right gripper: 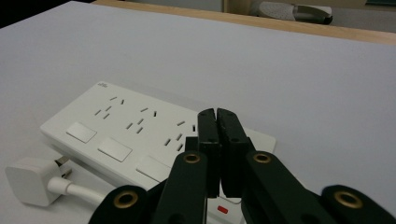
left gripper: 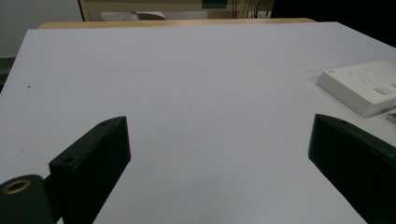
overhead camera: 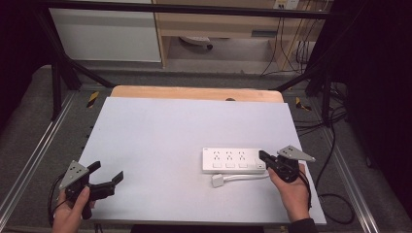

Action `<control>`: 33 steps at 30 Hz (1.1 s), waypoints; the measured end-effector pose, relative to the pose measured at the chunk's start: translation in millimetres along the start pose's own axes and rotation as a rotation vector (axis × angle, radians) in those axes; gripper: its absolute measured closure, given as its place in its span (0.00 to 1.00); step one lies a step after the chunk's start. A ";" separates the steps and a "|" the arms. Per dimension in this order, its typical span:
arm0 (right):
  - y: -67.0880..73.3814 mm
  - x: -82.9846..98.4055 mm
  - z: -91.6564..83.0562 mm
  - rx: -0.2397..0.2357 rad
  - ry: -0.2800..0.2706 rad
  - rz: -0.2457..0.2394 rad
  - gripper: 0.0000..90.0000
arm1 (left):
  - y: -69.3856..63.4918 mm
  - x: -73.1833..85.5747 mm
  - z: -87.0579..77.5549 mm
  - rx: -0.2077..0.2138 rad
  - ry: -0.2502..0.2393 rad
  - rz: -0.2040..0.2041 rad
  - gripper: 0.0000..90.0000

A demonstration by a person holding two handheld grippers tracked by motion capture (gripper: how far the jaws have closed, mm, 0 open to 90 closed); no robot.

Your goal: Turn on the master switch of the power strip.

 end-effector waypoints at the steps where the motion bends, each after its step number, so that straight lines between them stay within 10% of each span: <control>1: 0.7 0.3 0.7 -0.002 0.002 -0.002 1.00 | 0.2 0.0 0.0 -0.001 0.000 0.001 0.06; 33: -4.3 19.3 10.5 0.009 0.109 0.020 1.00 | 0.1 -0.1 -0.1 0.002 -0.001 -0.001 0.06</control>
Point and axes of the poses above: each handheld gripper's, and its own axes: z roughly forward along the jaws, x roughly out of its underside, y roughly to its left, the point moved 7 cm from there along z, roughly forward along the jaws, and after that the axes turned 1 degree about -x, right-handed, at the moved point
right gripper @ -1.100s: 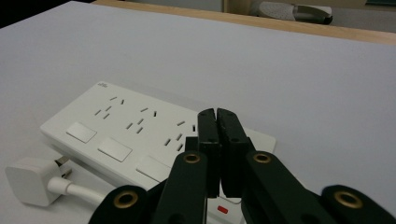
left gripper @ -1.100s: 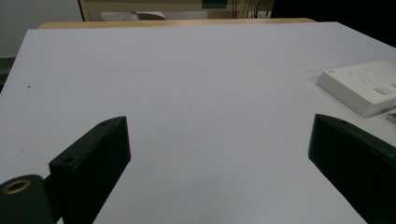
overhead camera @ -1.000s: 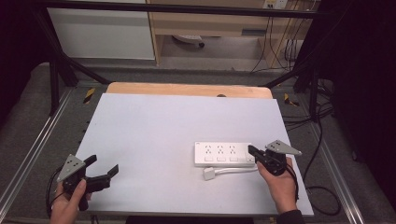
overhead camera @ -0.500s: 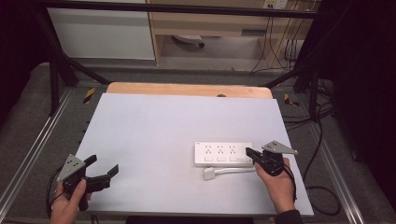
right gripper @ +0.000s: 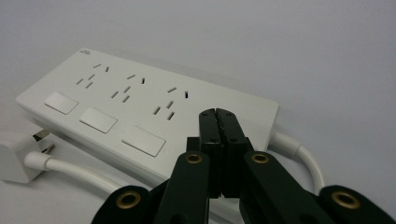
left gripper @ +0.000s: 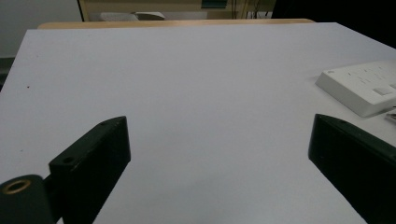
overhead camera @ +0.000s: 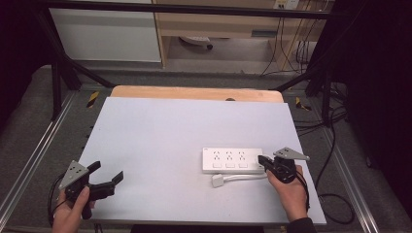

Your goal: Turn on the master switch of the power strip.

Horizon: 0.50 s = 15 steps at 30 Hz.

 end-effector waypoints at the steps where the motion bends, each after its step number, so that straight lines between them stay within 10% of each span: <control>1: -0.4 0.6 0.2 0.001 0.003 0.002 1.00 | 0.0 0.0 0.0 0.000 0.000 0.000 0.06; 15: -3.5 6.1 6.2 0.022 0.039 -0.016 1.00 | -0.2 -0.4 0.0 0.002 -0.005 -0.004 0.06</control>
Point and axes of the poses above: each handheld gripper's, and its own axes: z roughly forward along the jaws, x roughly out of its underside, y roughly to its left, the point moved 7 cm from there along z, roughly forward along the jaws, and after that the axes turned 1 degree about -x, right-handed, at the moved point
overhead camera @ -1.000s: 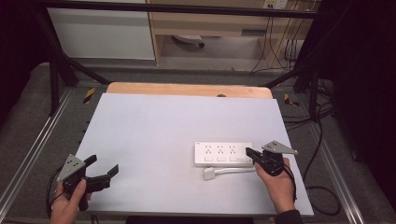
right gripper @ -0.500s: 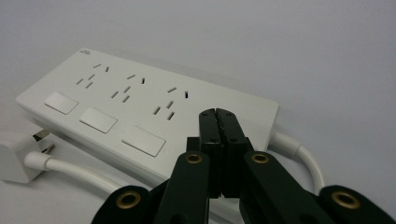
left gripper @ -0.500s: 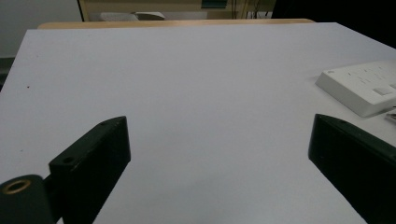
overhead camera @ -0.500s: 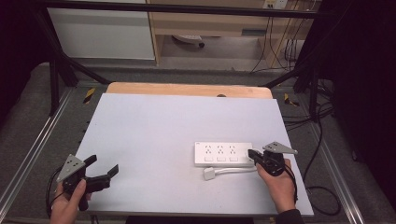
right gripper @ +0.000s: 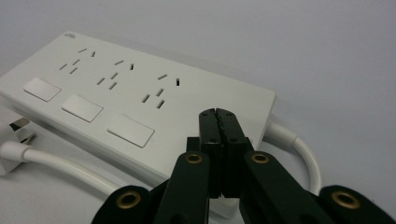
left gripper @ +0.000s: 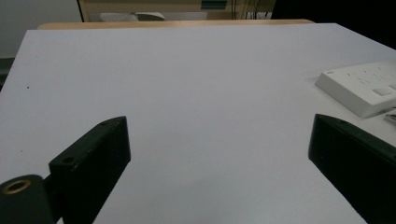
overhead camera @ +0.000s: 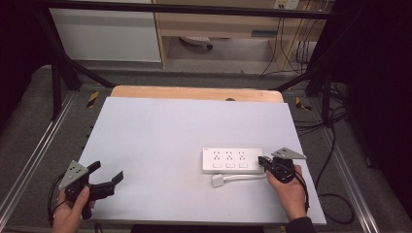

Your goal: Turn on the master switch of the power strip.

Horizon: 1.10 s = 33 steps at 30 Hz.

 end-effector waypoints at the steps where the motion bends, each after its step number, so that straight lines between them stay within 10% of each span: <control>1: -0.1 0.4 0.1 0.001 0.001 0.000 1.00 | 0.0 0.0 -0.1 0.000 0.000 0.000 0.06; 33: 0.3 4.3 5.9 0.018 0.016 -0.038 1.00 | 0.0 -0.2 -0.2 0.000 -0.001 0.000 0.06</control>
Point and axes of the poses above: each handheld gripper's, and its own axes: z roughly forward along the jaws, x roughly out of its underside, y roughly to its left, the point moved 7 cm from there along z, roughly forward along the jaws, and after that the axes turned 1 degree about -x, right-handed, at the moved point
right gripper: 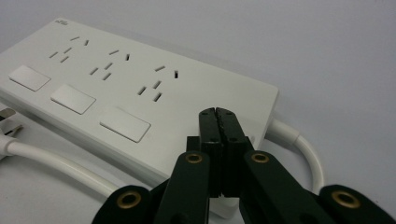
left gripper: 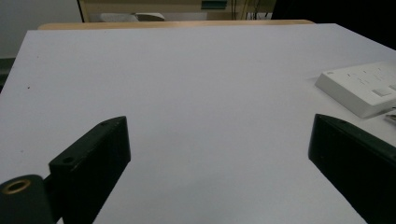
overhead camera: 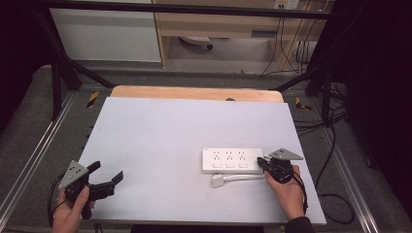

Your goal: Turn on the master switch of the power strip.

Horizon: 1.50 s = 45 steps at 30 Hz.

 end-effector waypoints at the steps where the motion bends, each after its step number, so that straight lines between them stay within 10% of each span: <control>1: 0.3 0.2 -0.2 -0.001 0.000 0.004 1.00 | -0.1 0.0 0.0 0.001 0.000 0.000 0.06; 45: 0.9 1.9 1.6 -0.004 -0.012 0.000 1.00 | 0.2 0.7 0.1 0.000 0.007 0.005 0.06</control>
Point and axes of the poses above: each handheld gripper's, and its own axes: z roughly forward along the jaws, x roughly out of its underside, y roughly to its left, the point moved 7 cm from there along z, roughly forward along the jaws, and after that the axes turned 1 degree about -x, right-handed, at the moved point
